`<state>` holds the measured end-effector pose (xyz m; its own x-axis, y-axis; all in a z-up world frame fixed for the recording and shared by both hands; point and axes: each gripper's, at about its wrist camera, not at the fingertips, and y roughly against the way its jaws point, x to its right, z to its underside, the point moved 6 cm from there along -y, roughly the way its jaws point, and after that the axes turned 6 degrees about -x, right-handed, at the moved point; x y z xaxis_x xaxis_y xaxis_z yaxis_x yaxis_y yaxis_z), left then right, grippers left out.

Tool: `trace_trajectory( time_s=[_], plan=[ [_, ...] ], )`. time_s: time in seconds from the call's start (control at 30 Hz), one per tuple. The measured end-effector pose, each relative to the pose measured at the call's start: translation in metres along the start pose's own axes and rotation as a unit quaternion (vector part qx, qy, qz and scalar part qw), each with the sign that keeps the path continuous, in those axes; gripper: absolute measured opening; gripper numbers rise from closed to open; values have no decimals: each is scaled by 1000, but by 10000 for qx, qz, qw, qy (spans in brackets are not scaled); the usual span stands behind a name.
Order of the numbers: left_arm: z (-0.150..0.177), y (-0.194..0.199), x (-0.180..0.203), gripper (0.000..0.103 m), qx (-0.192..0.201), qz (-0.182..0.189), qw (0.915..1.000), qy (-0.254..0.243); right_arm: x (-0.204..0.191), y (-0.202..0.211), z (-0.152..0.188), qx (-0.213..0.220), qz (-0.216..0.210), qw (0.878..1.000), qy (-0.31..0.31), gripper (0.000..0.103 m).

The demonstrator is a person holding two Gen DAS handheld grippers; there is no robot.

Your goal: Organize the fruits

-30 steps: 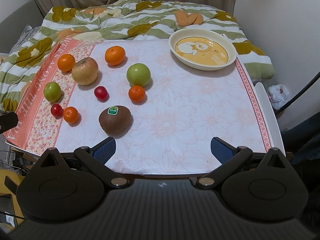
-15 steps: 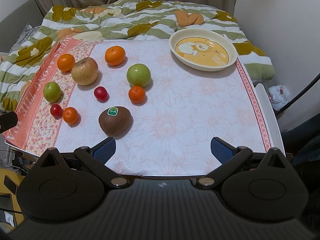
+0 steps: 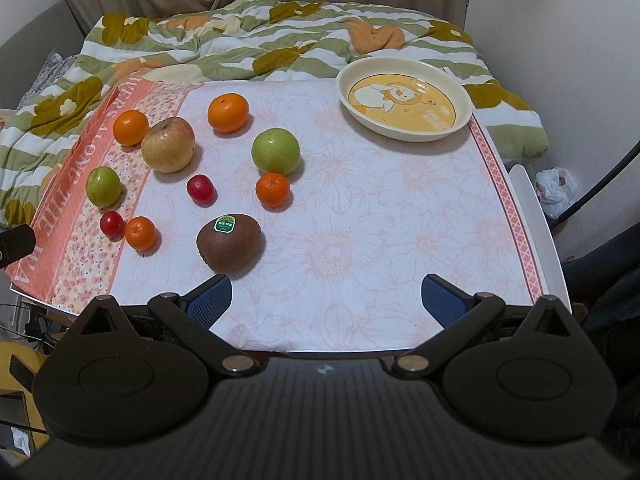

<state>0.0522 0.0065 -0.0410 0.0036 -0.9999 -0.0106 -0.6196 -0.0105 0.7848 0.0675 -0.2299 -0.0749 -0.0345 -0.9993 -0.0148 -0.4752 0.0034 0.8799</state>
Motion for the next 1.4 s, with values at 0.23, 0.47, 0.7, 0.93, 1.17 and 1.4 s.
trace_trajectory(
  time_s=[0.23,0.47,0.7,0.93,1.17,1.4],
  plan=[
    [0,0,0,103,-4,-5,10000,3,2,1,1,-2,-2,10000,3,103],
    [-1,1,0,103,-3,-7,10000,-3,1,1,0,-6,-9,10000,0,103],
    [-1,1,0,103,-2,-5,10000,-10,2,3,-2,0,-17,10000,-3,103],
    [-3,1,-1,103,1,-6,10000,-12,2,3,0,-1,-21,10000,-9,103],
    [-10,2,-9,103,-18,-31,10000,-55,-2,9,-3,-12,-67,10000,-6,103],
    [-13,-23,-29,103,-9,-34,9996,-278,-19,0,-6,-53,-168,9998,39,103]
  ],
)
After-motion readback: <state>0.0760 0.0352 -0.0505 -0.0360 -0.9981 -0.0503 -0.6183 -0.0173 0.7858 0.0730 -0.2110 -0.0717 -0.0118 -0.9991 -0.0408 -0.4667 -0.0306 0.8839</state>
